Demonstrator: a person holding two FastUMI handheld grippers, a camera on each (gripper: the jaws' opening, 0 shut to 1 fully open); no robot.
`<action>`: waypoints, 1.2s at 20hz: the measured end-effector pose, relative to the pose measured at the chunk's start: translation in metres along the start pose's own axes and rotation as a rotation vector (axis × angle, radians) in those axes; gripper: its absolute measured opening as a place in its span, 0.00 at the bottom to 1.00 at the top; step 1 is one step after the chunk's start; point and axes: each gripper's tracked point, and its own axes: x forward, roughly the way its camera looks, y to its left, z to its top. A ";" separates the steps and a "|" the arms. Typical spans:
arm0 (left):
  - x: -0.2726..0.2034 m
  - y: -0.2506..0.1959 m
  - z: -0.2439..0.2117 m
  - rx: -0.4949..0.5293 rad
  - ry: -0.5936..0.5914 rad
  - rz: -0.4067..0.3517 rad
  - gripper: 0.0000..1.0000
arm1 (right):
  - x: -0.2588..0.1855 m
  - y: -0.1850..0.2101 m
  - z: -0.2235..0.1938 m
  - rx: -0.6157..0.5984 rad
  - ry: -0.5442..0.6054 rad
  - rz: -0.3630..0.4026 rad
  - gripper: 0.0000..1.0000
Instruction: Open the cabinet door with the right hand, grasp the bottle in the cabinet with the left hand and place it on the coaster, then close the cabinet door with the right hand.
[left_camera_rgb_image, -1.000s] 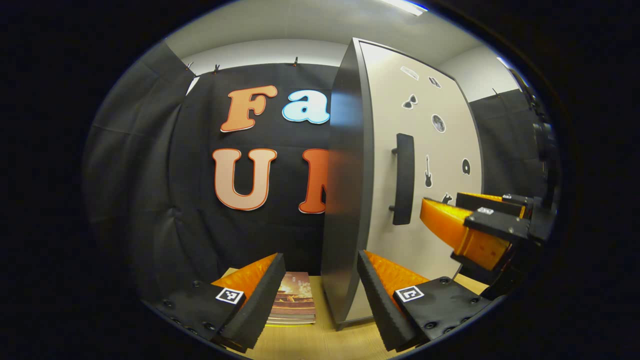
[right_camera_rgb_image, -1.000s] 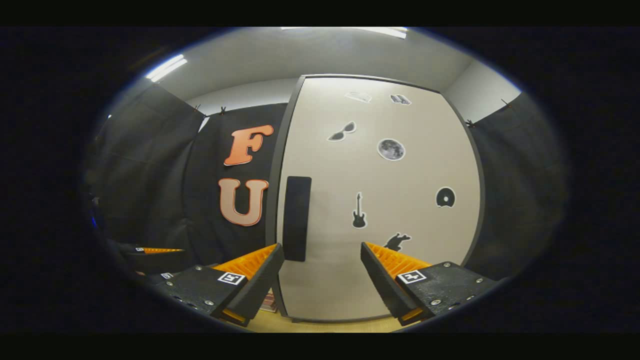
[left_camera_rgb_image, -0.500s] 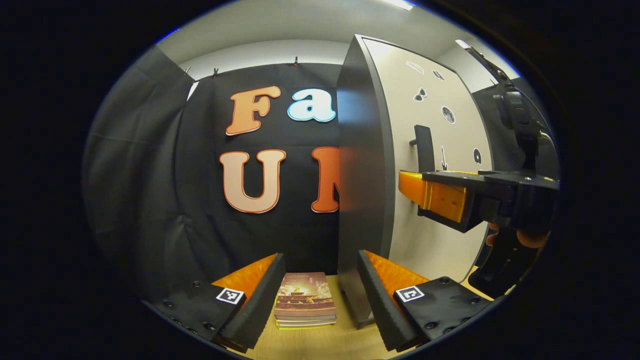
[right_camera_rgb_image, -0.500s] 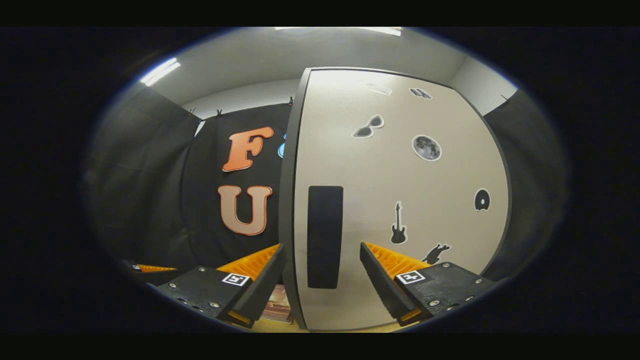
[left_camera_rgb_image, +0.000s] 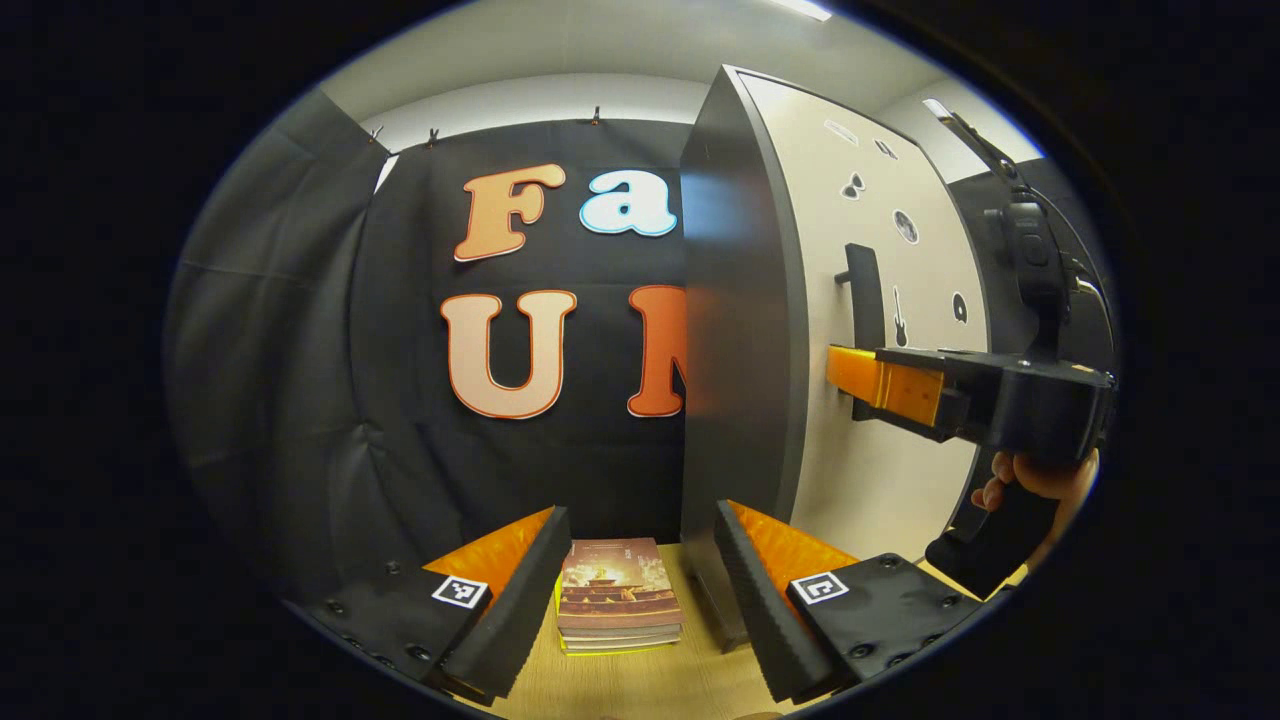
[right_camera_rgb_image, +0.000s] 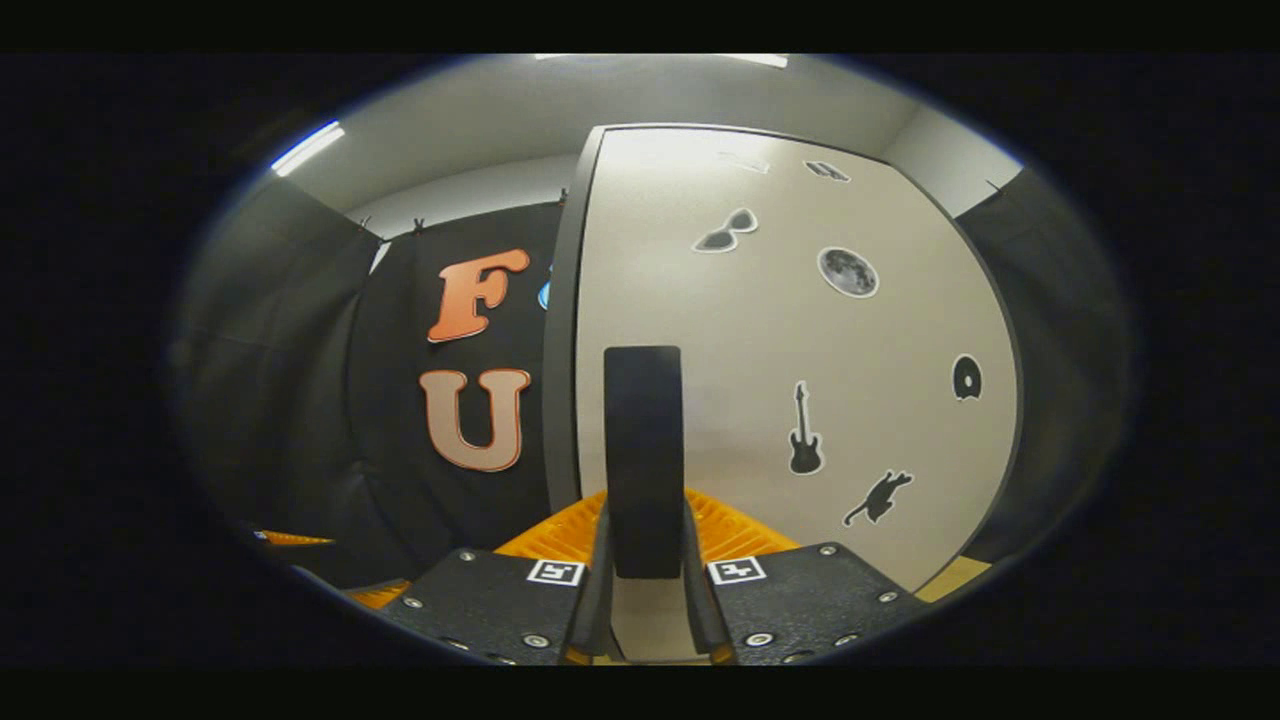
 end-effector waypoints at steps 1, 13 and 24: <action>-0.001 0.001 0.000 -0.004 -0.001 -0.005 0.94 | 0.001 -0.001 0.000 0.005 -0.003 0.003 0.24; -0.031 -0.005 0.013 -0.028 -0.015 0.055 0.94 | -0.046 -0.002 0.021 0.053 -0.021 0.069 0.12; -0.077 -0.096 0.030 -0.054 -0.064 0.038 0.95 | -0.090 -0.030 0.024 0.028 0.003 0.132 0.14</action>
